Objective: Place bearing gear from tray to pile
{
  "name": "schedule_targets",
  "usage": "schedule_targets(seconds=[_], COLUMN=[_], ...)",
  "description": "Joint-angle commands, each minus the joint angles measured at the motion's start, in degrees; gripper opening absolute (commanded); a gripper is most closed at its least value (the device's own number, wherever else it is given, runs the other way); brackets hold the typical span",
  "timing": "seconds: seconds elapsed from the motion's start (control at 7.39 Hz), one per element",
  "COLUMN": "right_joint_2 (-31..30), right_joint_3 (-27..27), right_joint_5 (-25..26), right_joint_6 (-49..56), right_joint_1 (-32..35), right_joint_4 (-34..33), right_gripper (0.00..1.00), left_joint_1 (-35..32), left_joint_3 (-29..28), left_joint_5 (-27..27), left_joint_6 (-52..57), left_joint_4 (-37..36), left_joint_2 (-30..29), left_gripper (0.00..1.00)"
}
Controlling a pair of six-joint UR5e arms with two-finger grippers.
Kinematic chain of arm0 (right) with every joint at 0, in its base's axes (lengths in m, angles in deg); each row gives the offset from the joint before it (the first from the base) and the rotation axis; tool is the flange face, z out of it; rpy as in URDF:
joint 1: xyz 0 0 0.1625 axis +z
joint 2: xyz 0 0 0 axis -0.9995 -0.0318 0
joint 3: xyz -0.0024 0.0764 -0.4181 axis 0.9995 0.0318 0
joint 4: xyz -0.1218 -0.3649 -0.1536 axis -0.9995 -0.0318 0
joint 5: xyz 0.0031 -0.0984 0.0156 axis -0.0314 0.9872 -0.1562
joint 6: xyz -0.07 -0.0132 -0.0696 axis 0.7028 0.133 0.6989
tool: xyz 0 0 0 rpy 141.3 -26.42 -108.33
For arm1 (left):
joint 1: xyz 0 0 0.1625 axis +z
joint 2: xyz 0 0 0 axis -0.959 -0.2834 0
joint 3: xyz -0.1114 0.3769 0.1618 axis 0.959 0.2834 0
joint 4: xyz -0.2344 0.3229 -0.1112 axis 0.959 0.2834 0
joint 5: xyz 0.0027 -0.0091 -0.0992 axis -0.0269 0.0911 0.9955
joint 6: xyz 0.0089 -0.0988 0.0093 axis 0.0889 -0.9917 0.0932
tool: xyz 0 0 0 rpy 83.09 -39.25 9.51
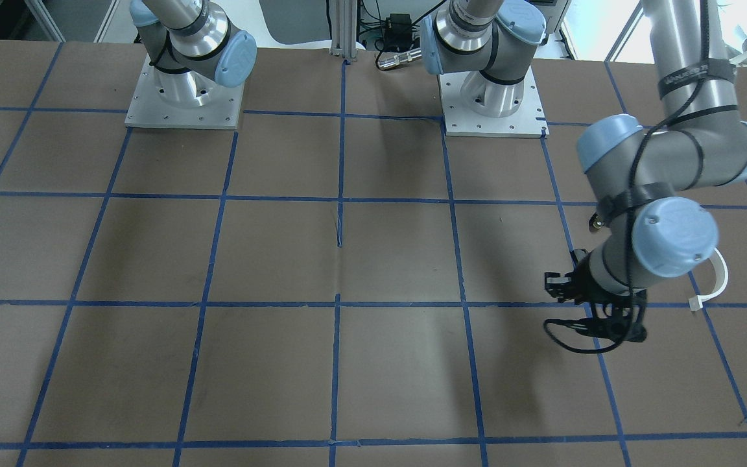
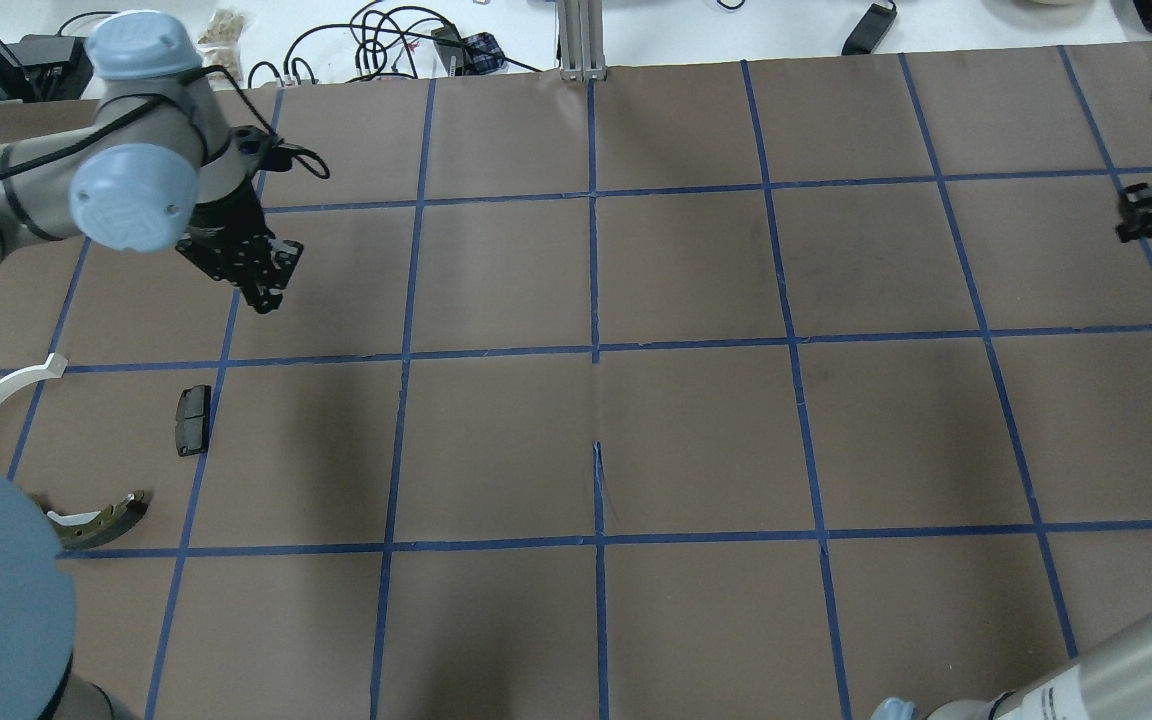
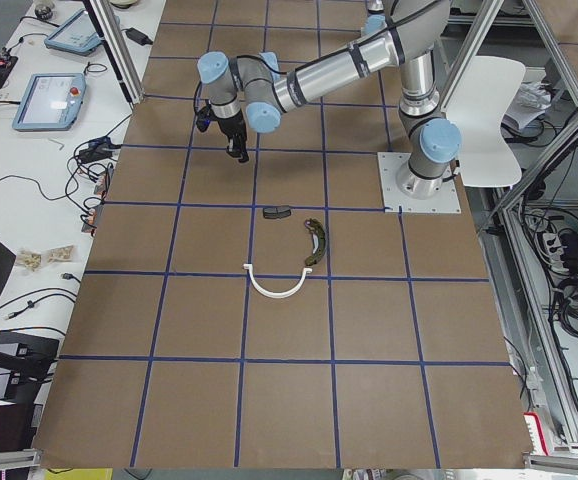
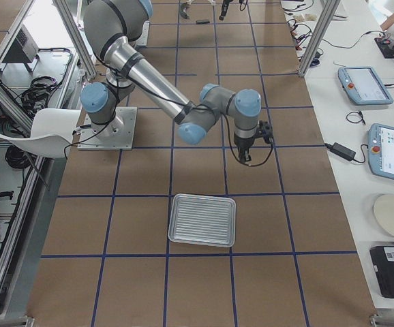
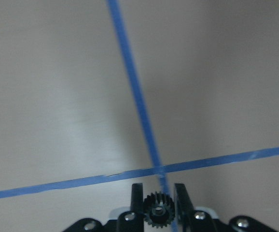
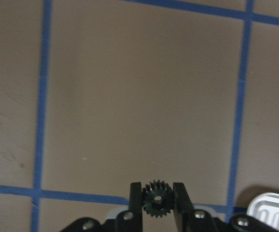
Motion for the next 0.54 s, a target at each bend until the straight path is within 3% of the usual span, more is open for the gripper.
schedule_targets(seconds=[0.0, 0.41], right_joint_2=[0.0, 2.6], right_joint_3=[0.5, 0.4], right_joint_5=[0.4, -1.6], right_joint_6=[-23.0, -51.5], right_joint_1=[18.2, 39.7], right_joint_4=[0.1, -0.1], right_gripper=[0.00, 0.00], left_joint_1=[10.0, 16.3], left_joint_3=[2.6, 7.8], left_joint_5=[-0.8, -0.7], left_joint_6=[8.9, 14.9], left_joint_4=[-1.0, -7.7], left_joint_2=[0.4, 0.0], left_gripper=[0.00, 0.00])
